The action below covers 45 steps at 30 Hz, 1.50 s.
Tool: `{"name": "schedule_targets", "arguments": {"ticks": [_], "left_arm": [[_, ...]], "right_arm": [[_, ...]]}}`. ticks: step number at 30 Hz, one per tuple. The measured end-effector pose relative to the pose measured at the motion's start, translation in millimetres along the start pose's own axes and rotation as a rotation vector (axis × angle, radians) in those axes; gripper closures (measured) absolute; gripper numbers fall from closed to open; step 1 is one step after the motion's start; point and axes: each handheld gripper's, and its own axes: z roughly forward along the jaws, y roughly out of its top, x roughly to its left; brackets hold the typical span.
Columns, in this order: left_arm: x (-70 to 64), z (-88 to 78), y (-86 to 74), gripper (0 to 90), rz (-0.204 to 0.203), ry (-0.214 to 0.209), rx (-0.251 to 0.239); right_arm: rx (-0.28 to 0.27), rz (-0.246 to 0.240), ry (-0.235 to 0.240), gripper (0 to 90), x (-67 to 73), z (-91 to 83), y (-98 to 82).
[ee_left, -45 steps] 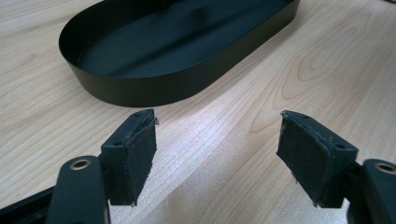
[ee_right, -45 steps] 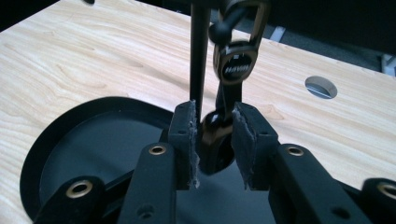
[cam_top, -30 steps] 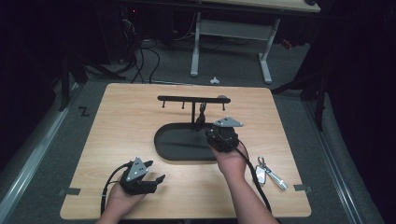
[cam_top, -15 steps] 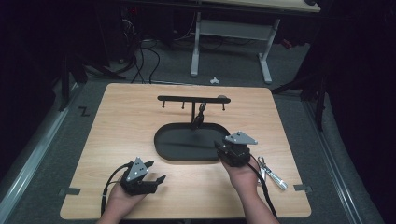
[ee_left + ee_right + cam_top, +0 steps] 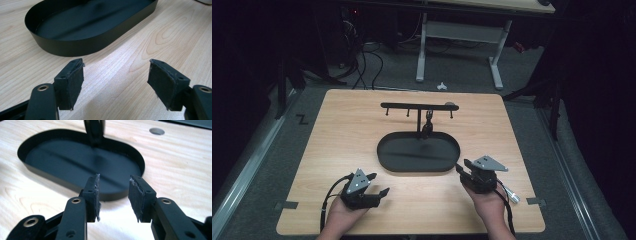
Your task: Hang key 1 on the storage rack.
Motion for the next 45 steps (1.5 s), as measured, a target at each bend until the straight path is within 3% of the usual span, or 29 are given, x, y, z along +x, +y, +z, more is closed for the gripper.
{"name": "schedule_targets", "arguments": {"ticks": [9,13,16,19,23,28,36,40,45], "left_arm": [[-2.2,0.0,-1.2,29.0,-0.002,0.002,0.003],[-4.6,0.3,-2.1,29.0,-0.002,0.0,0.009],[-7.1,2.2,-2.3,29.0,0.006,-0.001,0.02],[-10.0,4.3,-1.1,29.0,0.022,0.0,0.028],[-11.9,4.3,0.5,29.0,0.038,0.001,0.025],[-12.1,3.2,0.7,29.0,0.044,0.002,0.021],[-11.8,2.7,0.7,28.7,0.051,-0.003,0.023],[-11.9,2.1,1.2,28.8,0.054,0.0,0.021],[-12.9,1.7,1.3,28.9,0.054,0.003,0.024]], "right_arm": [[0.03,-0.026,0.002,58.6,-12.2,-19.8,-19.9],[0.019,0.013,0.015,58.1,-21.7,-29.8,-28.4],[-0.013,0.066,0.03,58.1,-32.9,-35.5,-44.3],[0.016,0.091,0.033,58.1,-44.7,-37.6,-59.0],[-0.007,0.146,-0.01,58.3,-62.4,-46.8,-63.2],[-0.011,0.172,-0.07,58.6,-78.8,-54.2,-68.0],[0.053,0.201,-0.162,58.4,-90.8,-50.2,-75.9],[0.078,0.189,-0.166,64.7,-90.6,-43.5,-76.6],[0.111,0.18,-0.135,64.7,-87.2,-31.5,-64.6]]}}
